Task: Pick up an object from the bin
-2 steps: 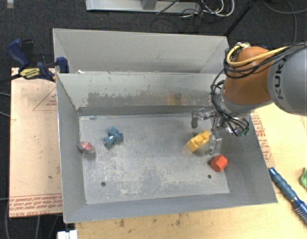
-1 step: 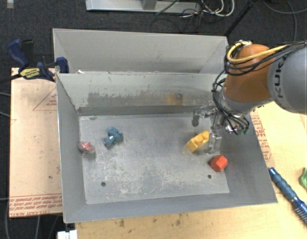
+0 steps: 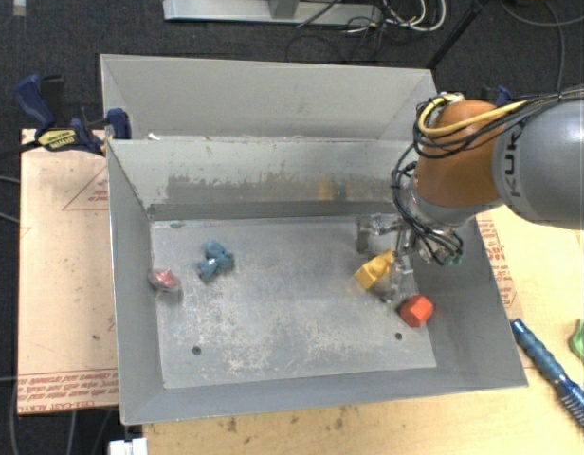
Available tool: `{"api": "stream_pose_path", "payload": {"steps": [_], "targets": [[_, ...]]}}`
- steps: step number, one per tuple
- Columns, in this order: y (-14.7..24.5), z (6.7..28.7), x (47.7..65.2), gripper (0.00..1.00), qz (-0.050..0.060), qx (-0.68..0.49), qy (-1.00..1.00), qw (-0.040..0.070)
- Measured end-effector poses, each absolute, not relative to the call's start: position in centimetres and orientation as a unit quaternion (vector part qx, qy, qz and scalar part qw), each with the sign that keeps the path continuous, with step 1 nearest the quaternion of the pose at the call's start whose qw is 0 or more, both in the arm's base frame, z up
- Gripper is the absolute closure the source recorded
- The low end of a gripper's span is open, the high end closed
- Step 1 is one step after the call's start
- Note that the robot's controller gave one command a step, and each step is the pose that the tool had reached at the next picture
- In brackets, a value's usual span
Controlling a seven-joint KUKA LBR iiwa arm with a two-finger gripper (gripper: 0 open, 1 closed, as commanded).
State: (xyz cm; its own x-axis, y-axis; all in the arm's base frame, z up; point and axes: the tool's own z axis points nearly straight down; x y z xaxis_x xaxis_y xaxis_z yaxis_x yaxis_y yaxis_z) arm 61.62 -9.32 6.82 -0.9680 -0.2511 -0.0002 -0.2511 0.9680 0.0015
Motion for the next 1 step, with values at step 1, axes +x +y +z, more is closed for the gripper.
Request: {"api": "stream_pose_path", "payload": {"steps": [1], "targets": [[-9.26, 6.84, 61.69, 0.0, 0.001, -0.125, 0.992, 0.001]]}}
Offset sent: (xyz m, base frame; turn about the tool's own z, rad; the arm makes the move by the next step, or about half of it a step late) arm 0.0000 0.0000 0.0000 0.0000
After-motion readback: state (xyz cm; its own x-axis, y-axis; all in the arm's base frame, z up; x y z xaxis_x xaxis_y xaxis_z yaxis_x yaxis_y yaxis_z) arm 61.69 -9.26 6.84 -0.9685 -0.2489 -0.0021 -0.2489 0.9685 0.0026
